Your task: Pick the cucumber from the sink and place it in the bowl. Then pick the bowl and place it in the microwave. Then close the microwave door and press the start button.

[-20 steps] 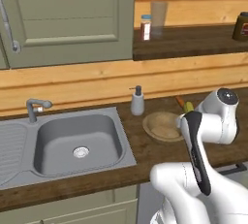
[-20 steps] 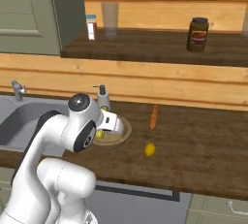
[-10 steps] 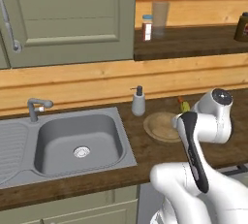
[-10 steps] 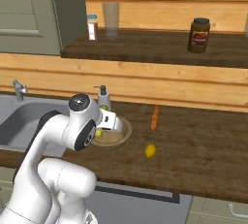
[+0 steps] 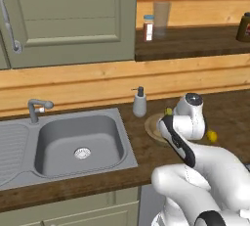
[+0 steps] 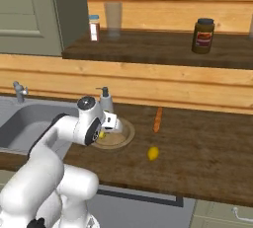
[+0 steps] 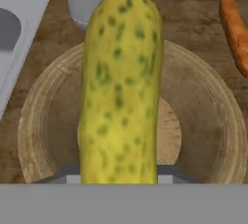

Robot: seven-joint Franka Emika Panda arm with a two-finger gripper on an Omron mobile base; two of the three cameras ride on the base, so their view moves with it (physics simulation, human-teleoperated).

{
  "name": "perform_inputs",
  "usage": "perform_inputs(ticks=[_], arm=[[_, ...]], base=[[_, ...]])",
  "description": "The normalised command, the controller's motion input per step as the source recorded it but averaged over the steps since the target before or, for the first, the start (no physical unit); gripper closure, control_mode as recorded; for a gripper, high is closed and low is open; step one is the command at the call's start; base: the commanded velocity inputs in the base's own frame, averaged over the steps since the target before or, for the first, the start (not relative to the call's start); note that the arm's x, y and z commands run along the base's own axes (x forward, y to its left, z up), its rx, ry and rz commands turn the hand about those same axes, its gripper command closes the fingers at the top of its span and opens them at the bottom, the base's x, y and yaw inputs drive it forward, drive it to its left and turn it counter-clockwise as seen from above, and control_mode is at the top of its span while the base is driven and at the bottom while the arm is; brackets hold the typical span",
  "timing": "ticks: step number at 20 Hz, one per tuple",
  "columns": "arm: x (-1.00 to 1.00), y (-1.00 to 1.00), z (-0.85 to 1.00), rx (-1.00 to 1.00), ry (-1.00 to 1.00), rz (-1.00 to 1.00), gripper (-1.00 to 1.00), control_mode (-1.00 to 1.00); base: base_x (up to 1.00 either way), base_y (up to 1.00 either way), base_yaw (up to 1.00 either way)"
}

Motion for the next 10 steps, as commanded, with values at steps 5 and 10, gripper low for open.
perform_inputs(ticks=[5, 10], arm=[[0.39, 0.0, -0.31, -0.03, 0.09, 0.0, 1.0, -1.0], [0.19, -0.02, -0.38, 0.0, 0.0, 0.01, 1.0, -1.0]], base=[[0.0, 0.0, 0.0], [0.0, 0.0, 0.0]])
